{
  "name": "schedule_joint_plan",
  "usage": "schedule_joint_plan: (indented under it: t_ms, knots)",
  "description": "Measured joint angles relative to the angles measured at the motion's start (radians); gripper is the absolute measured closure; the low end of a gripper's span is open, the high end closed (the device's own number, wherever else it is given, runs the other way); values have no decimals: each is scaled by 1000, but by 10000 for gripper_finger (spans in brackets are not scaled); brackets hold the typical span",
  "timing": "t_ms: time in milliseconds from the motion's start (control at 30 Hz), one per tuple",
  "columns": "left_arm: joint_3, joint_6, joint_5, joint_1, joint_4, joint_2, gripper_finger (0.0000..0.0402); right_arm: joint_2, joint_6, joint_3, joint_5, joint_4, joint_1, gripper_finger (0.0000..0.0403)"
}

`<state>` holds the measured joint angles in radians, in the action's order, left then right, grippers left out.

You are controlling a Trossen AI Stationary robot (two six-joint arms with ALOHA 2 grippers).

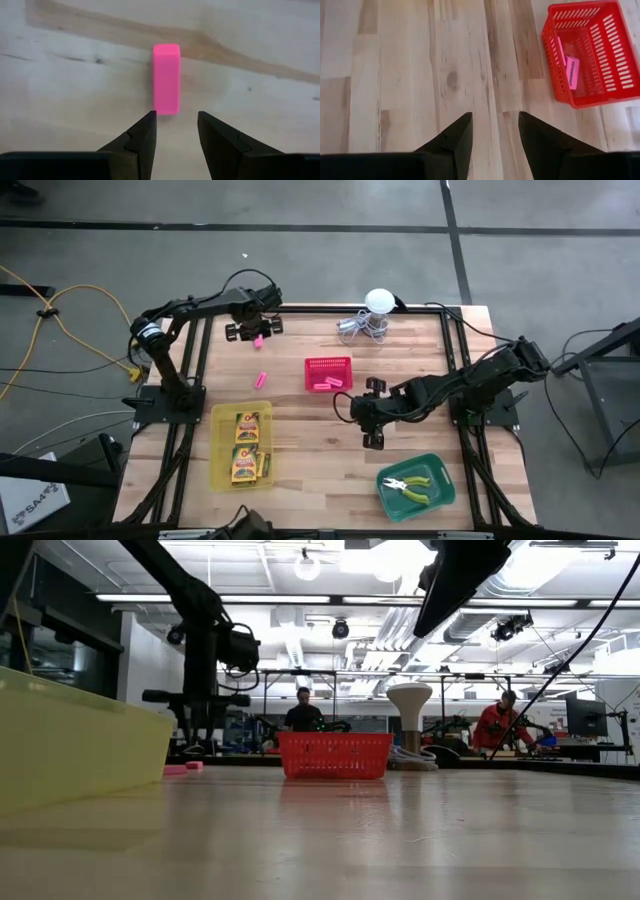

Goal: Pick & Place School Supplies
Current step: Put the pink eraser into the red bin

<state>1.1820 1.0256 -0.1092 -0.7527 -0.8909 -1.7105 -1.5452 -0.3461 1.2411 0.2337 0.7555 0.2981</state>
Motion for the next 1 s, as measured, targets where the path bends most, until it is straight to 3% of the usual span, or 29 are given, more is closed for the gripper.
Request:
schedule_joint_plan:
  t_ms: [433,633,1000]
  knots:
    - [0,-95,23,-33,61,-1,263,0,55,0,0,-29,0,254]
    - [0,-183,-32,-28,62,-1,263,0,64,0,0,-39,0,254]
    - [0,-145,-71,-28,61,-1,260,0,86,0,0,-39,0,254]
